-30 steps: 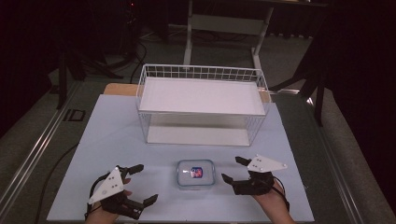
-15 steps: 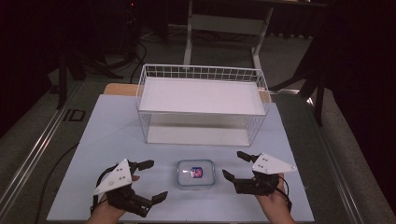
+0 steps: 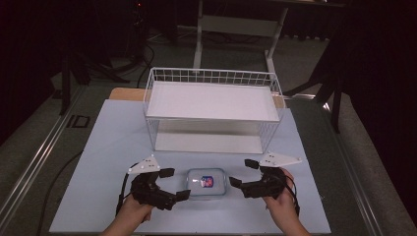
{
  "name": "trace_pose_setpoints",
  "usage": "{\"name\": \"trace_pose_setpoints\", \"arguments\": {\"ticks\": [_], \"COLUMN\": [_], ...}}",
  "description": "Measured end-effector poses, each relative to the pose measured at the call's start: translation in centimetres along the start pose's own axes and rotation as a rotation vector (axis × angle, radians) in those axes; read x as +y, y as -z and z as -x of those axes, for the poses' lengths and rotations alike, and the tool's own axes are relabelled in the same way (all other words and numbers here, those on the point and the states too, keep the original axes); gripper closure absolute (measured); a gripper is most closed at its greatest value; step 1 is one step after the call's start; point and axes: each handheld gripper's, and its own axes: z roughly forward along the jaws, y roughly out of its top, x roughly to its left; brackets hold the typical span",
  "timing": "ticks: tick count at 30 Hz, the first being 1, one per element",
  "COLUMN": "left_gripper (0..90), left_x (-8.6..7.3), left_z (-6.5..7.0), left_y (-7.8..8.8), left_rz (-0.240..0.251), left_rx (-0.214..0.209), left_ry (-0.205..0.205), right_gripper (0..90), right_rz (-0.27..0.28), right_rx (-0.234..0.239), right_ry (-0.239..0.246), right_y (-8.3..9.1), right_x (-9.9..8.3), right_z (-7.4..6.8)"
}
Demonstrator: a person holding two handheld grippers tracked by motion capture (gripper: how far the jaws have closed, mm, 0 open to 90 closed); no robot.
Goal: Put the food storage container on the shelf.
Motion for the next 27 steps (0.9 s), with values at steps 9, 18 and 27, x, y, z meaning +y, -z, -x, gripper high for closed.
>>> {"name": "trace_pose_setpoints", "arguments": {"ticks": [9,18,27], "left_gripper": [1.4,1.4,2.2], "left_x": [0.0,-1.6,-2.5], "left_z": [-1.3,-4.5,-5.7], "left_y": [-1.7,-4.3,-5.3], "left_rz": [-0.022,-0.113,-0.166], "left_rx": [0.027,0.061,0.039], "left_ry": [0.097,0.320,0.457], "right_gripper": [12.2,14.3,17.8], "right_rz": [-0.085,-0.160,-0.242], "right_rx": [0.044,0.093,0.153], "right_ry": [-0.182,-0.355,-0.513], "right_y": [-1.9,-3.7,-6.0], "right_x": [-1.2,-1.8,-3.3], "right_z": [1.4,2.4,3.8]}}
